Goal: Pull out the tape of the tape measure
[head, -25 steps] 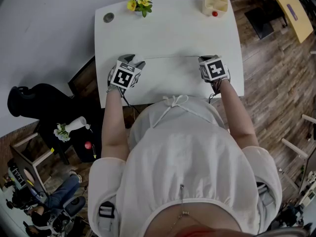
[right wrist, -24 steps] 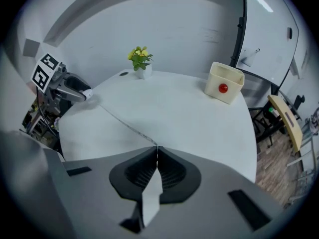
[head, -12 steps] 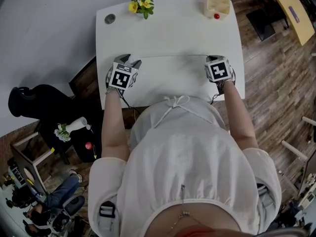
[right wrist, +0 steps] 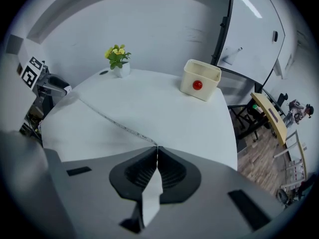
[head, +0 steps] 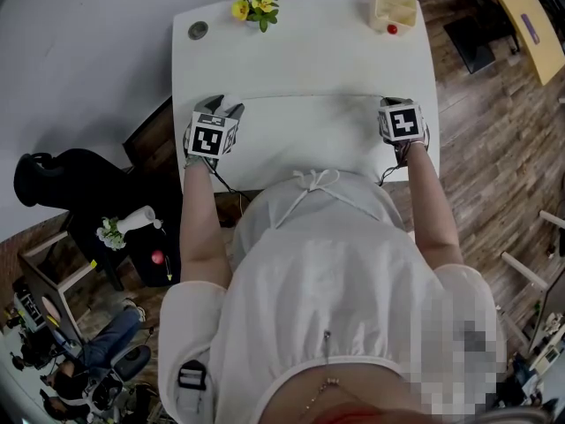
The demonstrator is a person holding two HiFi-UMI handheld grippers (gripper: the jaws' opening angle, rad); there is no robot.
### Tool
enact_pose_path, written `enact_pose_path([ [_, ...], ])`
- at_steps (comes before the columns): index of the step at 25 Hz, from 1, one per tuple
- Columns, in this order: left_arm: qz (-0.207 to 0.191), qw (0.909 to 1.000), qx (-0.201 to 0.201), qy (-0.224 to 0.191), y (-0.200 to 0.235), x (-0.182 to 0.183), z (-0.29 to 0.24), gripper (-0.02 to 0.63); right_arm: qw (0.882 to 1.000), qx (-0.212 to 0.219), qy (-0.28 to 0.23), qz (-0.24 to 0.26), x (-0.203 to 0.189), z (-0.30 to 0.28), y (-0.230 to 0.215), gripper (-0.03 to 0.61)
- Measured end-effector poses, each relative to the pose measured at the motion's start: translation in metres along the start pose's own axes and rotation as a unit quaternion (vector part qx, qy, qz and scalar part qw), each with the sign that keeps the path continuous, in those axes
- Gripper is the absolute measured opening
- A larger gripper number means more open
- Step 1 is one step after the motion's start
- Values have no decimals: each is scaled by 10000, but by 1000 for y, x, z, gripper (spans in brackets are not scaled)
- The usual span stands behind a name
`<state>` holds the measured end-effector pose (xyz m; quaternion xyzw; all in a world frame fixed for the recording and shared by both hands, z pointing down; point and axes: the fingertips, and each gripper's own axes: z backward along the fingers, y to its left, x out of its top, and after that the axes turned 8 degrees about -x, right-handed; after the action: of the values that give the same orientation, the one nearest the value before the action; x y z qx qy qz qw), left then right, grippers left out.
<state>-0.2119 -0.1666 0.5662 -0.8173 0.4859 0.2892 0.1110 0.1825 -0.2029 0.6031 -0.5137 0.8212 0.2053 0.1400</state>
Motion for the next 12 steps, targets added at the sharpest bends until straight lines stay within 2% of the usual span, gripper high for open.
enact_pose_path([
  [4,12,9999,-69,-84,-4,8,-7,229,9999,105,2,-126,2,-4,3,12],
  [12,-97,9994,-327,94,-14,6,-30,229,9995,298,57,-87,8,-14,19,12],
])
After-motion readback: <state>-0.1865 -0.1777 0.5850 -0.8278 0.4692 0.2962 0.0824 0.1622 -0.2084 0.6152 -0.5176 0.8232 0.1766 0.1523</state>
